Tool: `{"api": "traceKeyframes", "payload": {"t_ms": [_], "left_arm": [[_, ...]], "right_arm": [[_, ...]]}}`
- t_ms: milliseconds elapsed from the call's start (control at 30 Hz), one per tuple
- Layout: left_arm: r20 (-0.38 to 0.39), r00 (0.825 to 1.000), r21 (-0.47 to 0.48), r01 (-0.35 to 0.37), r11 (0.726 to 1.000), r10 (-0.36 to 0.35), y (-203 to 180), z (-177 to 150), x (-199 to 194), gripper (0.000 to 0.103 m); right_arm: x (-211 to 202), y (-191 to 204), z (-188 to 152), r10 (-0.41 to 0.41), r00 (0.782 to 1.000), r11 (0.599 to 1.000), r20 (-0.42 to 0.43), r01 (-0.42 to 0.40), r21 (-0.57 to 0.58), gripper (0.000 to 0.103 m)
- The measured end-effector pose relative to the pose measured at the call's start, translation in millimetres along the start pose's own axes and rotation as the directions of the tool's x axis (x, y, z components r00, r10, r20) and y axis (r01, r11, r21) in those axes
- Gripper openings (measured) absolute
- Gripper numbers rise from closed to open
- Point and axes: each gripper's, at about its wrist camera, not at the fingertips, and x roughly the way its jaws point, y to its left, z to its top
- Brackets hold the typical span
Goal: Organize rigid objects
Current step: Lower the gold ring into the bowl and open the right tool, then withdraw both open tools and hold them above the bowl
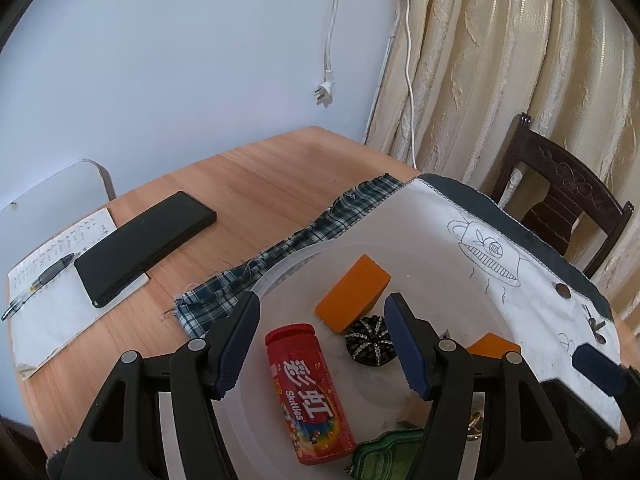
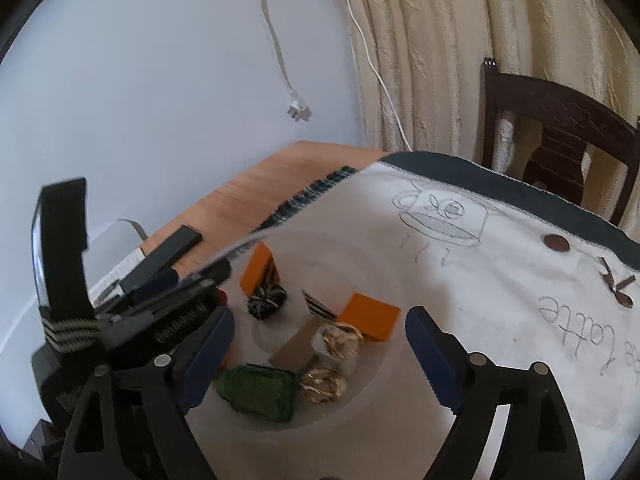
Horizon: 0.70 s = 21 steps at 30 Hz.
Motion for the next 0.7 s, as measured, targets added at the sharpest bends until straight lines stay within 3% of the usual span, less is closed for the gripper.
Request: {"api": "traceKeyframes", "payload": {"t_ms": [433, 700], "left_arm": [[-0.001, 1.0, 0.003, 0.004, 1.0, -0.004, -0.2, -0.9, 1.2, 0.067], [-0.004, 1.0, 0.017, 0.013, 1.0, -0.013, -2.7, -1.7, 1.4, 0.067]], "right_arm": [[-1.5, -32.2, -20.6, -0.092, 0.995, 0.995, -0.049, 0.094, 0.042, 0.091], [12.5, -44.0, -20.3, -0.195, 0.976, 0.978, -0.093, 0.201, 0.053, 0.091]]}}
